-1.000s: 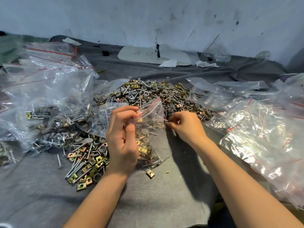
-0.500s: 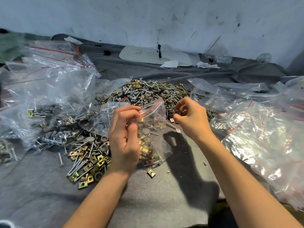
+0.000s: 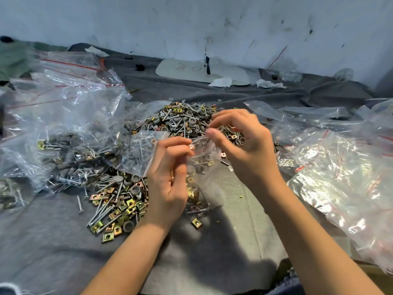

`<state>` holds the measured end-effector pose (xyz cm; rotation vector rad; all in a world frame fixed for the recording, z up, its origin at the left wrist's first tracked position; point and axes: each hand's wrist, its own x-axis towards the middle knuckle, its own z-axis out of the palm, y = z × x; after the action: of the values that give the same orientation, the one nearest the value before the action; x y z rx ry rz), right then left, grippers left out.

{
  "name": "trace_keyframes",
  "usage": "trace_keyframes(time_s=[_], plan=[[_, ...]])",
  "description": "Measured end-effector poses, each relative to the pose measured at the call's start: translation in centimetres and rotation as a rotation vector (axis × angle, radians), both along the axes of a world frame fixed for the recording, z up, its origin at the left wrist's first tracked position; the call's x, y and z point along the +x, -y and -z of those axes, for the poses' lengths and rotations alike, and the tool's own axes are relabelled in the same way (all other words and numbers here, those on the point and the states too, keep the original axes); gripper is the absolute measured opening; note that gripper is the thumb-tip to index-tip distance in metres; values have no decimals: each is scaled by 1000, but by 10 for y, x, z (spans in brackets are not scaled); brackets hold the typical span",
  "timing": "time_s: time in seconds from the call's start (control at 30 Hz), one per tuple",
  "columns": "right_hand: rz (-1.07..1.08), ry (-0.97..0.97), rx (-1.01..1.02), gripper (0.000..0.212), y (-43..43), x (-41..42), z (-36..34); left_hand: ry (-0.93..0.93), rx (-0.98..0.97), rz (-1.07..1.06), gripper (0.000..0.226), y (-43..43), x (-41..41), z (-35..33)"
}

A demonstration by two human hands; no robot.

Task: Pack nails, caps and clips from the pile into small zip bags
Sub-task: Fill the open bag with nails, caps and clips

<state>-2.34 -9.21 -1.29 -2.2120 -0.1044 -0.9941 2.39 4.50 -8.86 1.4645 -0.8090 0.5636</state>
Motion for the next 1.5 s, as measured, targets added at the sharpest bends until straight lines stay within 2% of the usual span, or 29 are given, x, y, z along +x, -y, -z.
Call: trace_keyframes(time_s=[0.07, 0.13, 0.27, 0.37, 0.43, 0.53, 0.67, 0.77, 0.97, 1.17, 1.33, 1.4, 1.5], plan=[[66, -44, 147, 6, 12, 4, 3, -35, -29, 1, 22, 1, 0, 1], [151, -135, 202, 4, 25, 9, 9, -61, -54, -6, 22, 1, 0, 1], [126, -420, 59, 16, 32, 17, 29, -68, -83, -37, 22, 0, 1, 0], [-14, -530, -92, 16, 20, 24, 42, -71, -106, -53, 21, -1, 1, -1], [-81, -616, -119, 19, 11, 29, 47, -74, -112, -57, 20, -2, 0, -1], [-87, -679, -295, 20, 1, 36, 55, -76, -113, -58, 20, -2, 0, -1], [-24, -658, -427, 12, 0, 37, 57, -78, -115, -64, 18, -2, -1, -2], [7, -655, -466, 17, 2, 34, 56, -77, -112, -65, 17, -2, -1, -3], [102, -389, -34, 7, 15, 30, 42, -70, -112, -51, 18, -1, -2, -4], [95, -409, 150, 21, 23, 25, 36, -56, -92, -58, 19, -1, -1, -4], [5, -53, 357, 23, 14, 18, 11, -62, -28, -33, 18, -1, -2, -4], [-73, 50, 302, 24, 5, 9, 2, -10, 11, -26, 17, -1, -2, -3], [-83, 67, 42, 11, -3, -1, -1, 32, 46, -2, 17, 0, -4, -2]])
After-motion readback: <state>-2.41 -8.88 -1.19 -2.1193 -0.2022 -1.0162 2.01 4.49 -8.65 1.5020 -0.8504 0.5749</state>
